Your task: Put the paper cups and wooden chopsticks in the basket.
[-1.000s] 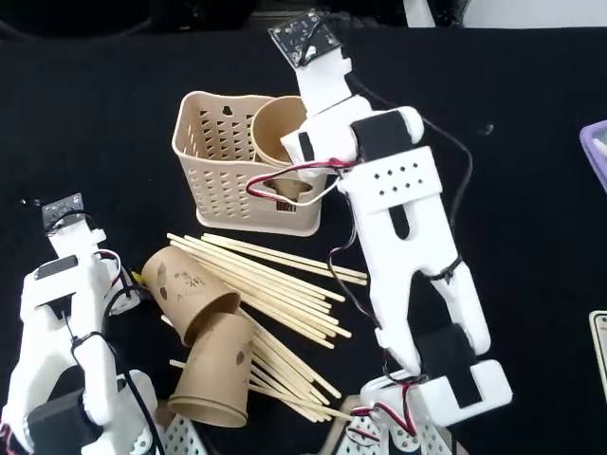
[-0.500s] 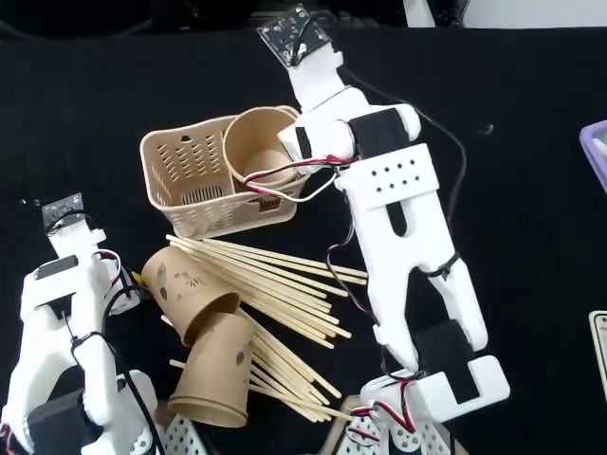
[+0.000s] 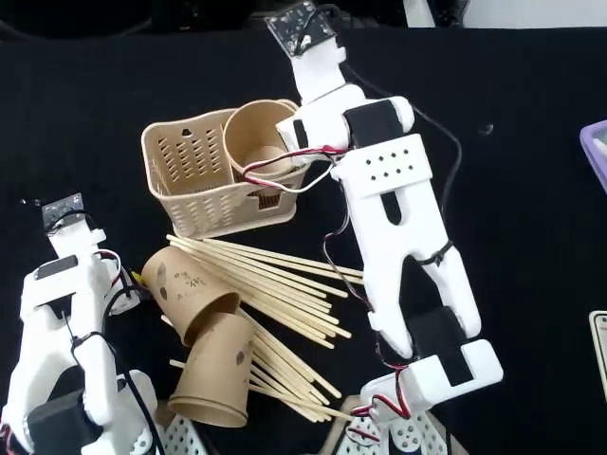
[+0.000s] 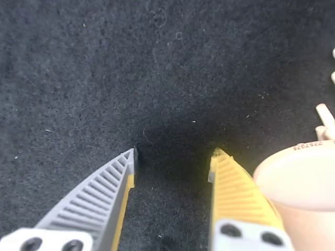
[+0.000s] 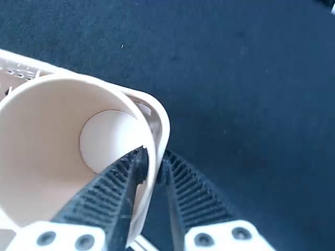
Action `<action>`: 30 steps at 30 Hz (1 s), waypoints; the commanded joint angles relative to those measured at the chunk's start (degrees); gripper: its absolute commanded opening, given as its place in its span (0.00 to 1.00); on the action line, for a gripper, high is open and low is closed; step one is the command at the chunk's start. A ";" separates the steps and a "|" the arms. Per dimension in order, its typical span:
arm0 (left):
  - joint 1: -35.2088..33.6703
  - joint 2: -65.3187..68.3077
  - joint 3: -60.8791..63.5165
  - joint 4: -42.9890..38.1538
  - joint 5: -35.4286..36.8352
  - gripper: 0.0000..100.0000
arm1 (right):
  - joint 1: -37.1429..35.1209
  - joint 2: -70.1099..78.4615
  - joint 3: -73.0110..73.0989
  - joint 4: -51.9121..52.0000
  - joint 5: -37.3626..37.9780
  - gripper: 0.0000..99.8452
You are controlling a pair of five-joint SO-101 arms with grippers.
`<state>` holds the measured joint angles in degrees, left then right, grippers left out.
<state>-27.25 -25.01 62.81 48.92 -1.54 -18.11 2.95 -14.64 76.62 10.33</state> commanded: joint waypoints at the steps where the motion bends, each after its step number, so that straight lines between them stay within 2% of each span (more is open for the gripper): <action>1: 1.71 -0.26 0.31 -0.70 0.62 0.23 | 1.85 -0.84 -3.30 3.96 -3.43 0.01; 10: 1.71 -0.09 0.31 -0.70 0.62 0.23 | 9.58 -0.84 -4.79 8.88 -3.16 0.01; 13: 1.71 -0.09 0.22 -0.70 0.62 0.23 | 9.23 -0.84 -4.18 8.88 -1.67 0.01; 20: 1.36 -0.26 -3.21 0.79 0.62 0.23 | 3.16 -0.75 -4.18 6.33 -1.14 0.01; 23: -1.01 -0.26 -13.93 8.62 0.35 0.23 | 2.11 -0.75 -4.18 5.27 -1.14 0.01; 27: -3.82 0.53 -39.08 24.09 -0.97 0.24 | 2.02 1.19 -4.18 5.19 -1.14 0.01; 30: -2.42 2.55 -56.84 33.58 -1.32 0.24 | 2.11 4.35 -4.53 5.10 -1.14 0.01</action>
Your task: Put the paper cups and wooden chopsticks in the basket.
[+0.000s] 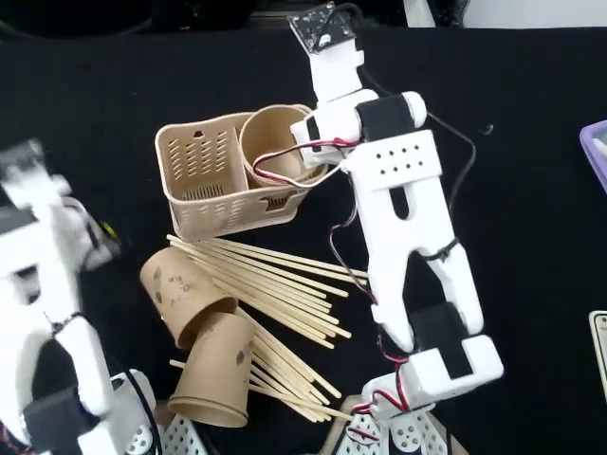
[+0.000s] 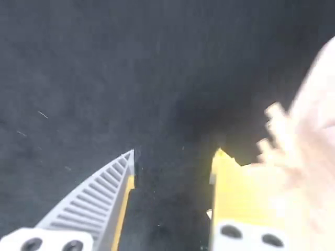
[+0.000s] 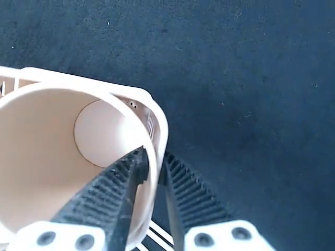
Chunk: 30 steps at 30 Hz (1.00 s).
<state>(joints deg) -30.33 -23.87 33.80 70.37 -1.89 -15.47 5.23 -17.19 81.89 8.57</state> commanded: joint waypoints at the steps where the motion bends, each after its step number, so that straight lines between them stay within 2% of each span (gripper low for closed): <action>1: 1.54 2.73 -32.84 14.42 -0.97 0.24 | -0.53 2.95 -2.15 -0.18 0.62 0.01; 9: 6.90 15.82 -60.35 23.03 -0.70 0.24 | -0.53 5.14 -2.07 -1.41 0.70 0.01; 13: 10.68 17.32 -70.55 25.85 4.04 0.24 | -0.53 5.14 -1.98 -1.41 0.70 0.01; 17: 17.45 17.49 -77.32 29.63 6.33 0.24 | -0.44 5.14 -1.98 -1.41 0.70 0.01; 26: 26.95 17.93 -67.21 30.15 5.98 0.24 | -0.44 5.14 -1.71 -1.41 3.08 0.01; 30: 27.30 17.67 -59.91 25.49 5.89 0.23 | -0.26 5.14 -1.71 -1.23 3.34 0.01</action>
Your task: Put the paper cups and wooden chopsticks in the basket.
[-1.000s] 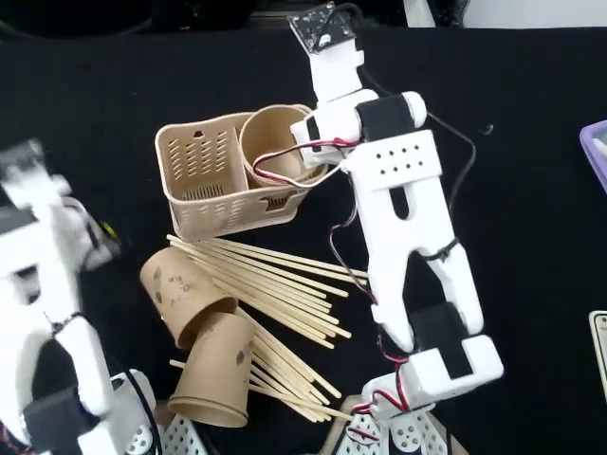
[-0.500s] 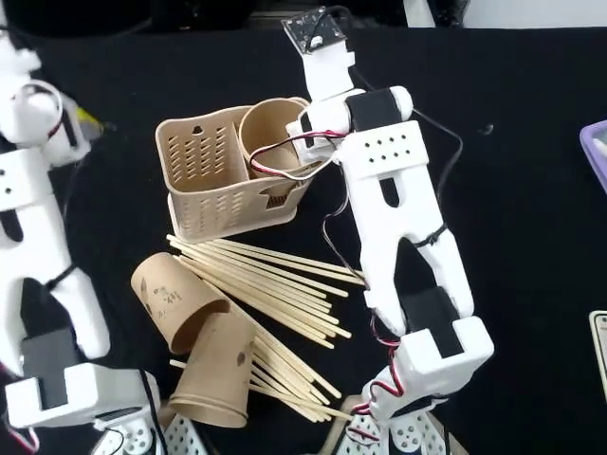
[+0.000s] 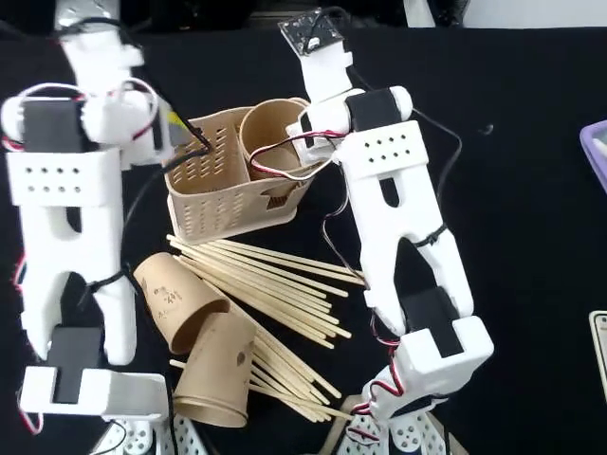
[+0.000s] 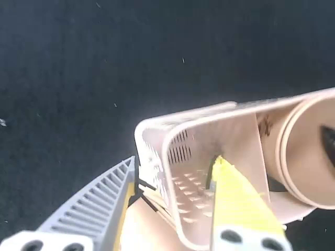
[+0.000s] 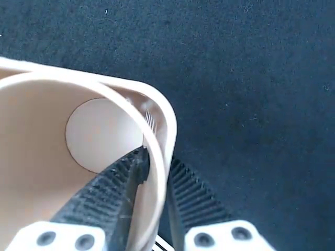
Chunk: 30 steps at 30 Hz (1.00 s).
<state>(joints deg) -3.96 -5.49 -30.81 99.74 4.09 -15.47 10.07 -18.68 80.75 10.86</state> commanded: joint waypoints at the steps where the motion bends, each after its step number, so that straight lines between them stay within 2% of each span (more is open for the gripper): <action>1: 0.84 -0.88 6.64 -4.84 -0.09 0.23 | -0.26 0.31 -0.22 0.00 1.05 0.01; 4: 1.01 -0.97 11.21 -5.71 -0.09 0.22 | -0.26 0.31 -0.22 0.18 0.70 0.01; 8: 1.10 -0.44 15.34 -6.59 0.35 0.04 | -0.26 0.04 -0.13 0.35 0.70 0.01; 9: 1.01 -0.44 16.40 -7.74 0.35 0.02 | -0.26 -0.13 -0.13 0.70 0.70 0.01; 10: 0.92 -0.53 17.54 -8.79 0.18 0.04 | -0.09 -0.13 -0.40 1.58 0.70 0.01; 21: 1.36 -0.35 18.68 -12.48 -2.02 0.03 | 6.15 -5.23 -1.19 8.88 0.79 0.01; 30: 1.54 -0.88 18.59 -11.52 -3.43 0.03 | 0.88 -9.63 -1.01 13.01 0.62 0.01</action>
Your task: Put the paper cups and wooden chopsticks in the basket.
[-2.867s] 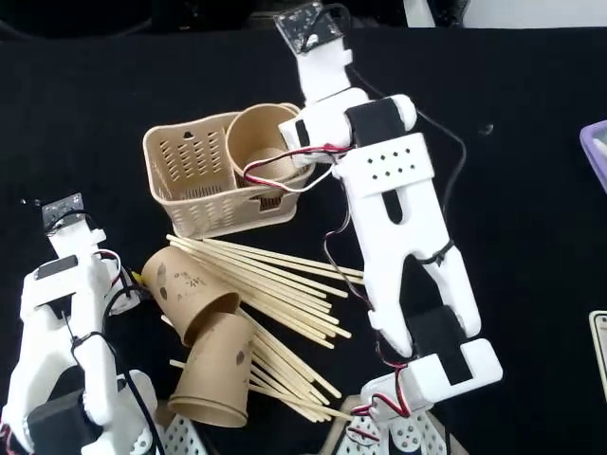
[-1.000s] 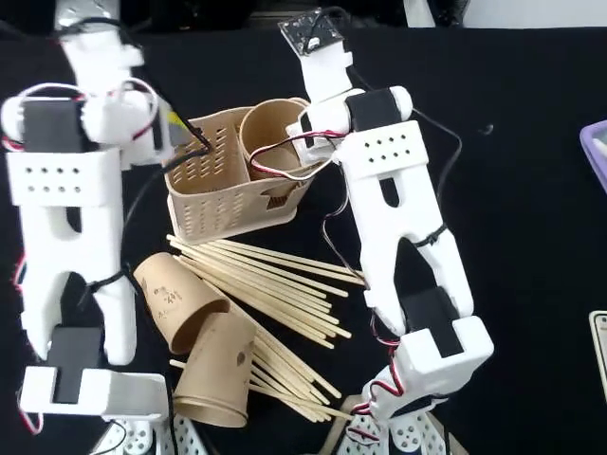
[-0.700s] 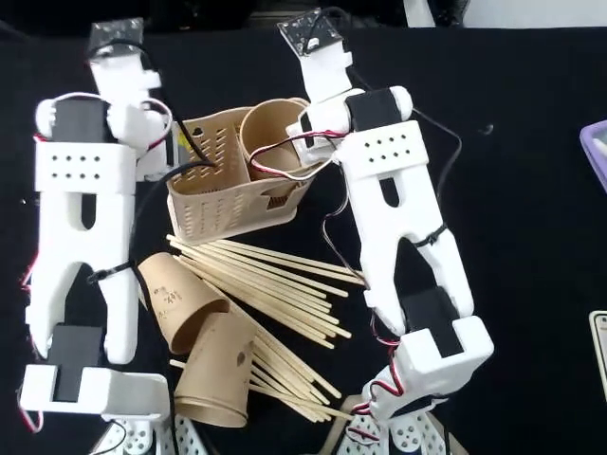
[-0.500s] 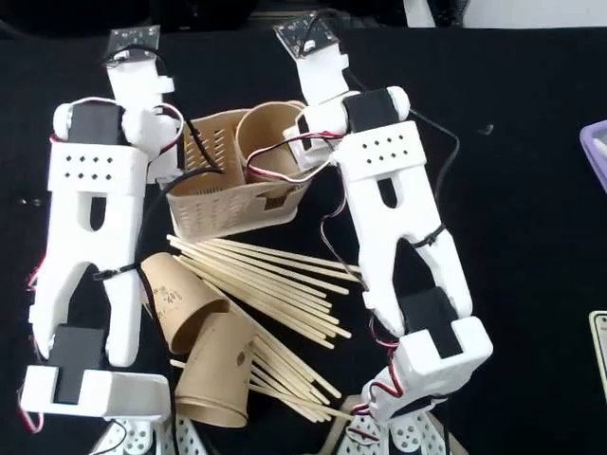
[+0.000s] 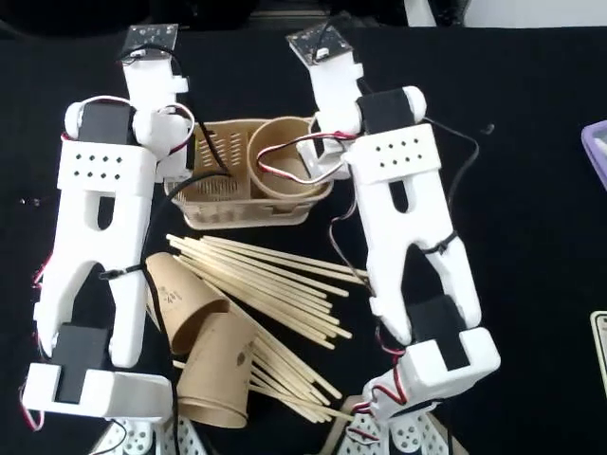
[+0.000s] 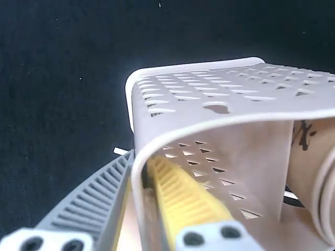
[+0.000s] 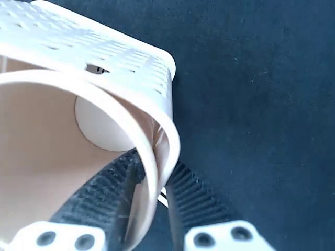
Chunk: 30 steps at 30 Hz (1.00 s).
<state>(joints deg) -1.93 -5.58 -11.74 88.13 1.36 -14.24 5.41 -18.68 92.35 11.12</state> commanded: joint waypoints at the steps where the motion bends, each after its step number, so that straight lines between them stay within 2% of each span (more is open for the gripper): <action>1: -0.48 -0.97 -0.75 0.70 -0.79 0.03 | -0.70 -5.32 -1.27 2.11 0.35 0.01; 6: -0.48 0.26 -5.76 5.36 -0.62 0.03 | -1.58 -6.55 -0.84 2.55 0.35 0.01; 13: 0.75 6.51 -6.55 5.54 -0.62 0.04 | -1.32 -5.23 -0.48 1.67 0.35 0.01; 18: -0.75 10.73 -10.77 6.95 -0.53 0.18 | -1.49 -4.35 -0.48 0.88 0.88 0.01; 21: -1.80 10.90 -13.23 7.21 -0.53 0.24 | -1.58 -4.35 -1.10 0.62 0.88 0.08; 24: -2.33 10.90 -15.60 7.21 -0.53 0.24 | -1.67 -4.79 -1.01 -0.62 0.88 0.16; 30: -2.51 11.34 -20.70 6.86 -0.53 0.25 | -1.67 -4.88 -1.10 -5.63 4.31 0.17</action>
<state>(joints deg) -3.69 6.02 -26.51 95.08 1.27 -15.74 4.09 -18.59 89.45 13.67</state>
